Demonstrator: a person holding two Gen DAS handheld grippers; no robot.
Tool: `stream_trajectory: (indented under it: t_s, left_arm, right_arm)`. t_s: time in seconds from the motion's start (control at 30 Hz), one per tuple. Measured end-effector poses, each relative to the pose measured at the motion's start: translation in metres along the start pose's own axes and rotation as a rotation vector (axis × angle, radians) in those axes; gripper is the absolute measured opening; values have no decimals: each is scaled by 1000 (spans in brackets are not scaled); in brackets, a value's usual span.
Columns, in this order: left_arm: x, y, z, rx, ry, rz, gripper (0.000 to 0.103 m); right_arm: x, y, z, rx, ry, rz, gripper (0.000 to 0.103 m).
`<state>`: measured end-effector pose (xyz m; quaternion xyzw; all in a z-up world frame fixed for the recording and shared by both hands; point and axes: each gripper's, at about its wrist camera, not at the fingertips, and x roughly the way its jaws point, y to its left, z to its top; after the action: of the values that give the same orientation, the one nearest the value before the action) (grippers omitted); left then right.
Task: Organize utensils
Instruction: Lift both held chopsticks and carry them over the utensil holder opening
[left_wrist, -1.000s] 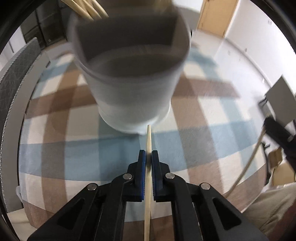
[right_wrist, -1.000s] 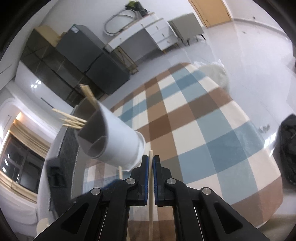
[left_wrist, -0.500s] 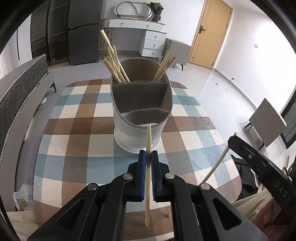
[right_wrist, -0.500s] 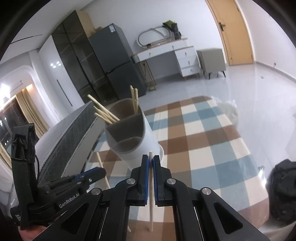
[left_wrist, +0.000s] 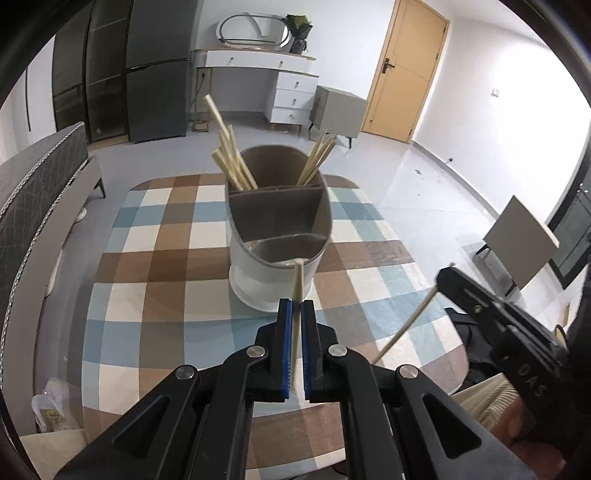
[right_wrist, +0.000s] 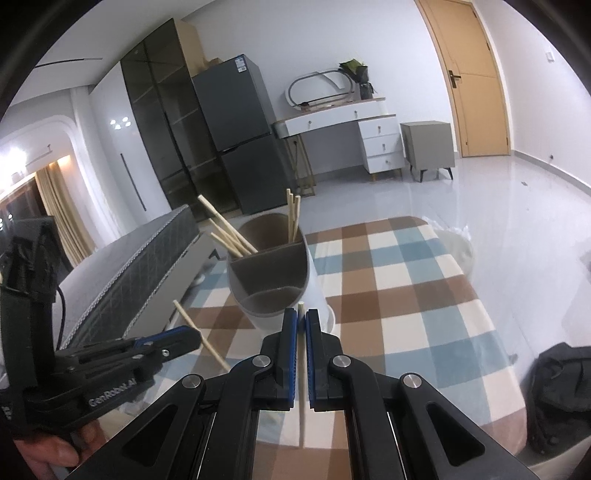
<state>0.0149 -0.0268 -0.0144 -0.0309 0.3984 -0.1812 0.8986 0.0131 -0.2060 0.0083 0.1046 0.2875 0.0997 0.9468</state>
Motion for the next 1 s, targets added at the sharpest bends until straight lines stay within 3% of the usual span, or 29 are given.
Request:
stream_trajectory:
  t_s: [0.23,0.4,0.47,0.53,0.6,0.67,0.77,0.93,1.0]
  left_arm:
    - [-8,-5,11,40,-31,-19,0]
    - [1,21,13,-48,-10,-47,0]
    - [13,33,10,-83,36,-20,0]
    - [33,48,5,-137,118,20,8]
    - [45,58,0,-184,154,36,42]
    - [57,66,-2,-187,164,81,60]
    - [73,85,-1,-216,184,148,61]
    - [102,143,-7,-517,259,118,61]
    - [110,153,-7,-574,272,147,61]
  right_arm:
    - [-1,4,11,-12,-30,5,4]
    - [-1,-4,15,15,-30,5,4]
    - [-1,-11,16,36,-31,7,4]
    - [0,-17,17,56,-25,10,4]
    - [3,-24,16,77,-15,12,4]
    - [6,-29,15,90,-3,11,4]
    - [9,-34,16,104,3,13,4]
    - [16,-37,18,123,21,32,4]
    - [19,-37,18,128,32,40,4]
